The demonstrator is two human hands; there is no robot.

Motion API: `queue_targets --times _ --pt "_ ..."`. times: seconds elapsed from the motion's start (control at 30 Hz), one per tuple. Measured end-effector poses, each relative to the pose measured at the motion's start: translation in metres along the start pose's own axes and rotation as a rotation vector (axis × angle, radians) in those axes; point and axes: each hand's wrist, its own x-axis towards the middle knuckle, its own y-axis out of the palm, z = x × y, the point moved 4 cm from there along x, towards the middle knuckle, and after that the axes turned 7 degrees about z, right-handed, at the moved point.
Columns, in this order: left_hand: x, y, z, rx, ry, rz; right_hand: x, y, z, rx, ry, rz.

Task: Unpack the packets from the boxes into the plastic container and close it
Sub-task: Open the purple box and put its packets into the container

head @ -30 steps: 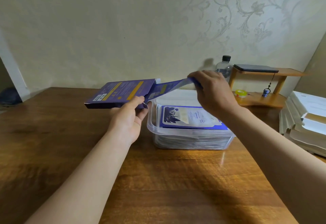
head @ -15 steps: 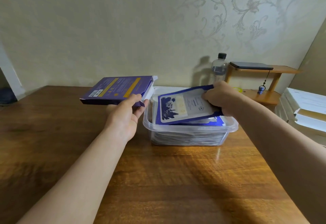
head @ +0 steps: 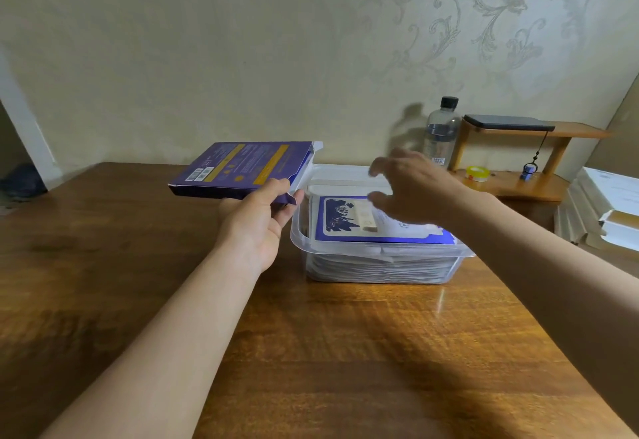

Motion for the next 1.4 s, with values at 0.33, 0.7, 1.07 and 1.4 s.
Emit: queue_targets --times 0.33,0.7,1.07,1.4 --pt "0.0 0.001 -0.001 0.013 0.008 0.007 0.003 0.032 0.009 0.202 -0.177 0.367" --pt "0.0 0.003 -0.001 0.013 0.021 0.02 0.009 0.043 0.004 0.185 -0.187 0.338" --pt "0.002 0.001 0.001 0.008 0.014 0.005 0.01 0.048 0.005 0.075 -0.209 0.415" --pt "-0.001 0.0 0.0 0.016 0.014 0.015 0.01 0.048 0.006 0.06 -0.223 0.421"
